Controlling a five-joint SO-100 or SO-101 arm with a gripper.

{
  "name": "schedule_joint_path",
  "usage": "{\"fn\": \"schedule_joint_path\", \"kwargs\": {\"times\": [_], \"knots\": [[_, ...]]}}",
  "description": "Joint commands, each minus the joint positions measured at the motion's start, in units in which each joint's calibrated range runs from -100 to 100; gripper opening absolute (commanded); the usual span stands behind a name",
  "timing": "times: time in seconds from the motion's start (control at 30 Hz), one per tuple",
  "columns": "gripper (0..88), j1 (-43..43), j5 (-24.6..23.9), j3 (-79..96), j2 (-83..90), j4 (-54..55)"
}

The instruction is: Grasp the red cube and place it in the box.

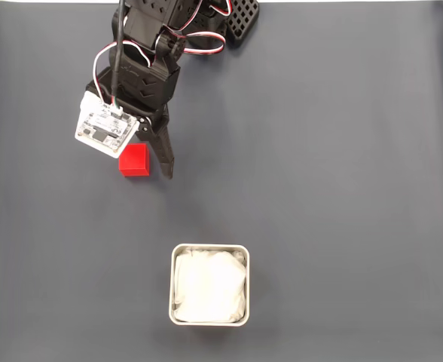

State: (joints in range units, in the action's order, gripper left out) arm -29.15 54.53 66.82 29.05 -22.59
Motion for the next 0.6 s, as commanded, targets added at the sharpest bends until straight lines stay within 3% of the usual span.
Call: {"fn": "schedule_joint_path", "kwargs": {"times": [0.0,0.57], "knots": [[36.2,-0.89,0.54,0.43,-0.11,1.86],[36.5,-0.82,0.59,1.89,-4.70,6.45]]}}
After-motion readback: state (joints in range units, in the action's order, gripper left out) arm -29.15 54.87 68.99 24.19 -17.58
